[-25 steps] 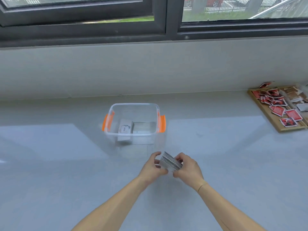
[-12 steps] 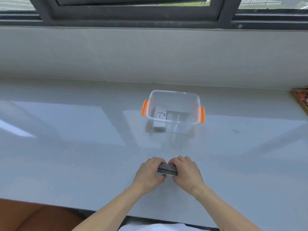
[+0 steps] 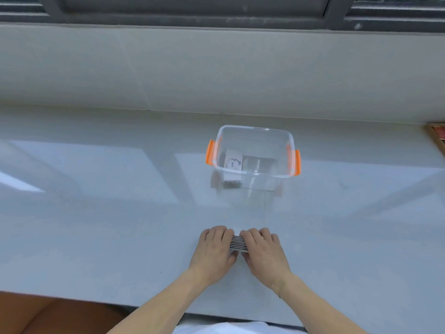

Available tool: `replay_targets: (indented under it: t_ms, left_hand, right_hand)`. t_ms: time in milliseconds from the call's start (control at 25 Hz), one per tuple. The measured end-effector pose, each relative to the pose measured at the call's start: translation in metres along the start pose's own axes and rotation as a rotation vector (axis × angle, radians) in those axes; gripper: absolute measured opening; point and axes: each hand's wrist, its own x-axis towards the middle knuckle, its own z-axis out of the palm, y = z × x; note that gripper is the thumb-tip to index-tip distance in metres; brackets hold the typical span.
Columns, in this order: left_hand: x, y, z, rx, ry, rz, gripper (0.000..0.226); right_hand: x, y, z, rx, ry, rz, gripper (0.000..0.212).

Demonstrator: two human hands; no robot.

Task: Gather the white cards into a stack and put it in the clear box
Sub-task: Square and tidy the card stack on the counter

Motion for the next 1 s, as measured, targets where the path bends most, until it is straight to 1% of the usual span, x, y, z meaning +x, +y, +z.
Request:
replay_targets:
  t_ms: [80,160,240,320,400,520,600,640,680,760,800,840,880,1000]
  left_hand:
    - [0.002,0.0,0.0,-0.005,-0.025,-0.008,0.042]
    - [0.004,0.0,0.001,-0.079,-0.052,-0.031,0.049]
    - [0.001,-0.003,0.0,-0.272,-0.073,-0.076,0.065]
    - [-0.007,-0.011,-0.001,-0.551,-0.078,-0.177,0.081]
    - [-0.02,-0.021,-0.001,-0.775,-0.035,-0.318,0.09]
    - [-0.033,-0.027,-0.003,-1.103,0.134,-0.568,0.091]
    - [-0.032,-0.017,-0.005,-1.291,0.201,-0.676,0.092]
    - [-0.031,-0.008,-0.006,-1.346,0.2,-0.703,0.093]
    - [-0.028,0.003,-0.006,-1.377,0.165,-0.706,0.093]
    - [-0.025,0.025,-0.005,-1.41,0.021,-0.636,0.091]
    - [-0.023,0.03,-0.006,-1.411,-0.03,-0.599,0.09]
    - [-0.022,0.028,-0.008,-1.419,-0.043,-0.594,0.09]
    - [-0.021,0.022,-0.009,-1.44,-0.024,-0.615,0.091]
    - [-0.02,0.013,-0.013,-1.477,0.128,-0.77,0.092]
  right_hand:
    - [0.002,0.001,0.001,0.004,0.014,0.001,0.033]
    - [0.005,0.001,0.0,0.018,0.013,0.015,0.034]
    - [0.006,0.0,0.0,0.022,-0.002,0.032,0.035]
    - [0.005,-0.002,0.001,0.01,-0.017,0.04,0.035]
    - [0.005,-0.002,0.001,-0.001,-0.023,0.043,0.037]
    - [0.005,-0.001,0.002,0.006,-0.024,0.041,0.045]
    - [0.006,-0.001,0.002,0.012,-0.029,0.046,0.047]
    - [0.006,-0.002,0.002,0.006,-0.034,0.048,0.045]
    - [0.006,-0.003,0.002,-0.002,-0.039,0.051,0.042]
    - [0.007,-0.004,0.002,-0.01,-0.038,0.068,0.037]
    - [0.008,-0.003,0.002,-0.01,-0.033,0.072,0.036]
    - [0.008,-0.003,0.002,-0.008,-0.029,0.073,0.036]
    - [0.008,-0.003,0.002,-0.007,-0.028,0.074,0.036]
    - [0.007,-0.003,0.004,0.0,-0.015,0.077,0.037]
